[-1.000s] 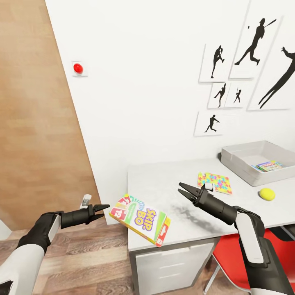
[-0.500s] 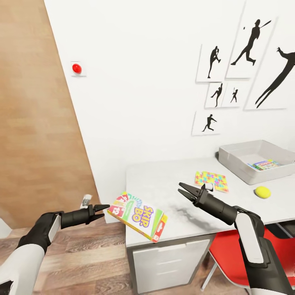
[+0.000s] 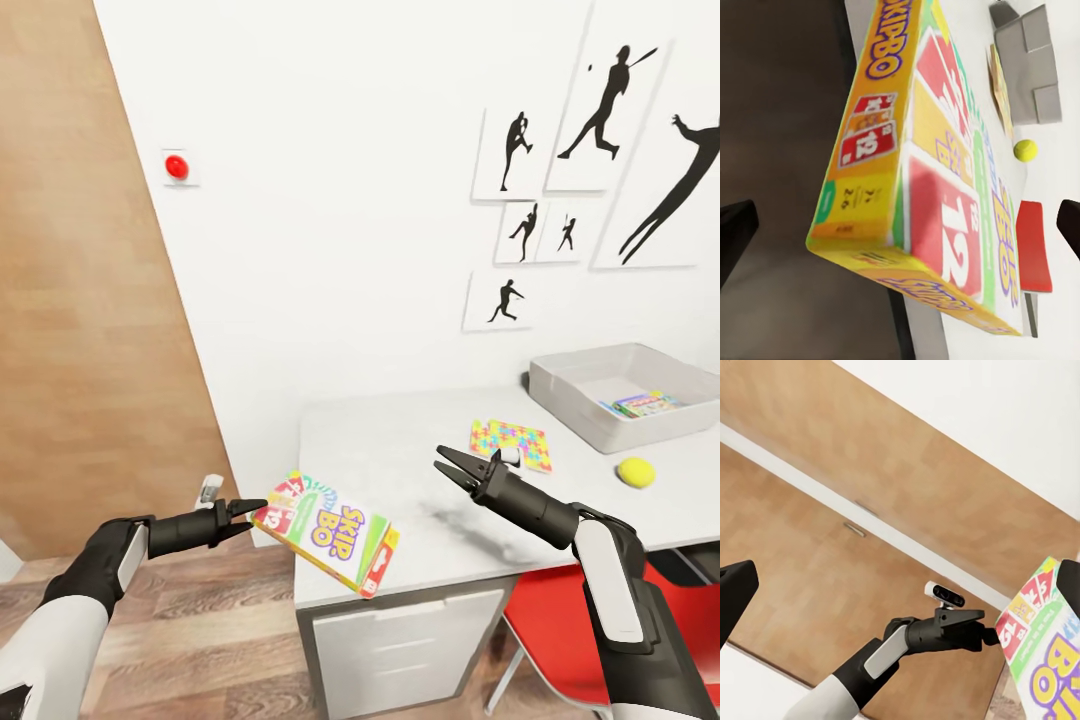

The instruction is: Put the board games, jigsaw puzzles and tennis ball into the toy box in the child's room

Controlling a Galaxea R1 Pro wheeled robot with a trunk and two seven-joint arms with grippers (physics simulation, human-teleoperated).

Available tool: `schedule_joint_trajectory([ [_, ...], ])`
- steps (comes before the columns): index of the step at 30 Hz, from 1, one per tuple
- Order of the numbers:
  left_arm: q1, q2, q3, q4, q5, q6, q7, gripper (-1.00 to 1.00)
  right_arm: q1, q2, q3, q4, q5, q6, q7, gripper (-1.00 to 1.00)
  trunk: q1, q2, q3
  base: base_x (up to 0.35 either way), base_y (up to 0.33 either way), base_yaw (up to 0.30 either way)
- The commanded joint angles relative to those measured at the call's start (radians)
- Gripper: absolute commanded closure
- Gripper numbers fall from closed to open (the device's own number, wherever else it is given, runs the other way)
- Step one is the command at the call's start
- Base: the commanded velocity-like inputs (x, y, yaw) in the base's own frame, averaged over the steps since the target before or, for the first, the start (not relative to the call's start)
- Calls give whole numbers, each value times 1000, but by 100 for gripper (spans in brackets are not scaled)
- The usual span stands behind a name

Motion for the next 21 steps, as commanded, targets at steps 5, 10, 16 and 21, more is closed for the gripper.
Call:
schedule_joint_trajectory([
  [5,-1,1,3,0,-2,9,-4,-100,-1,0,-1,0,4,4,6,-100,0,-1,-1,33,-8,0],
  [10,-1,0,3,0,-2,10,-4,-100,-1,0,-1,0,4,4,6,-100,0,-1,-1,5,-2,0],
  [16,-1,0,3,0,-1,10,-4,-100,-1,0,-1,0,4,4,6,-100,0,-1,-1,1,-41,0],
  [21,-1,0,3,0,-1,9,-4,-100,-1,0,-1,0,4,4,6,-100,0,-1,-1,0,-9,0],
])
